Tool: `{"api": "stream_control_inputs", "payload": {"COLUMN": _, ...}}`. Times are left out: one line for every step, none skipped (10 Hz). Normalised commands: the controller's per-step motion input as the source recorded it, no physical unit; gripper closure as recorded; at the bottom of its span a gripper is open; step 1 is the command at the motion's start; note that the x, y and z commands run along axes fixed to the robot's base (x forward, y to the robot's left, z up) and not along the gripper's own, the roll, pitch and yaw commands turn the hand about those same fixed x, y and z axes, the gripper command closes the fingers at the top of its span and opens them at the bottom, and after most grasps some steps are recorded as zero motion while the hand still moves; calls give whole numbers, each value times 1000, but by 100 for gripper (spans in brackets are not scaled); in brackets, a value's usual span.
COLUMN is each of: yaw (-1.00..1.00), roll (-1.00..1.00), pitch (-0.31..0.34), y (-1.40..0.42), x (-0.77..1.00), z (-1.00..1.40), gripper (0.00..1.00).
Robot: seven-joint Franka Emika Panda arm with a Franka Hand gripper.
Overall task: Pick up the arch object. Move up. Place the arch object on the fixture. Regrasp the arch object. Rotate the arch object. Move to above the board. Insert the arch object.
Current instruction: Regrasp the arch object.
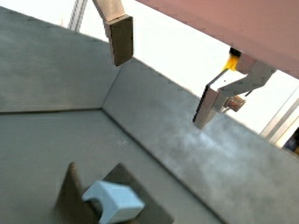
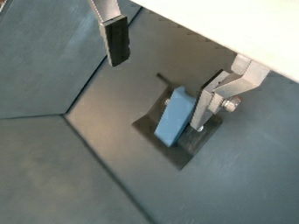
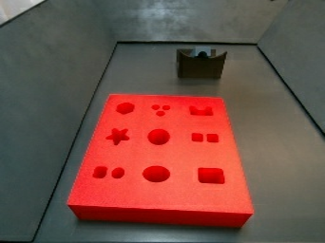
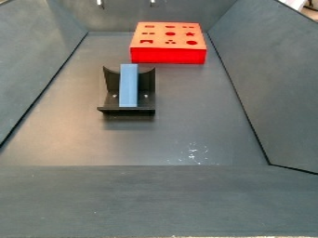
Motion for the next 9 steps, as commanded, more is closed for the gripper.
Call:
{"api": "stream_control_inputs", "payload": {"yaw": 181, "roll": 950, "pitch": 217, "y": -49, "x": 162, "z": -27, "gripper": 0}}
{"api": "stream_control_inputs", "payload": {"yaw": 207, "roll": 723, "pitch": 184, "y": -51, "x": 189, "z": -30, "gripper": 0}}
{"api": "stream_control_inputs", "payload": {"yaw": 224, "roll": 496, "pitch": 150, "y": -54, "x": 213, "z": -30, "gripper": 0}}
{"api": "stream_control_inputs", "payload": {"yaw": 228, "roll": 340, "pitch": 123, "y": -53, "x": 232, "z": -29, "gripper": 0}}
{"api": "stream_control_inputs", "payload": {"yaw": 228, "roll": 264, "pitch": 103, "y": -44, "x": 241, "z": -21, "gripper": 0}}
{"api": "stream_control_inputs", "payload": {"yaw": 220, "roll": 196, "pitch": 60, "y": -41, "x": 233, "z": -19, "gripper": 0}}
{"api": "stream_control_inputs", "payload": {"yaw": 210, "roll": 186, "pitch": 36, "y": -49, "x": 215, "z": -27, "gripper": 0}}
{"api": "stream_control_inputs", "payload": {"yaw": 188, "roll": 187, "pitch": 27, "y": -54, "x": 198, "z": -34, "gripper": 0}}
{"api": "stream_control_inputs", "payload": {"yaw": 176, "roll": 187, "pitch": 26, "y": -54, "x": 196, "z": -32, "gripper": 0}}
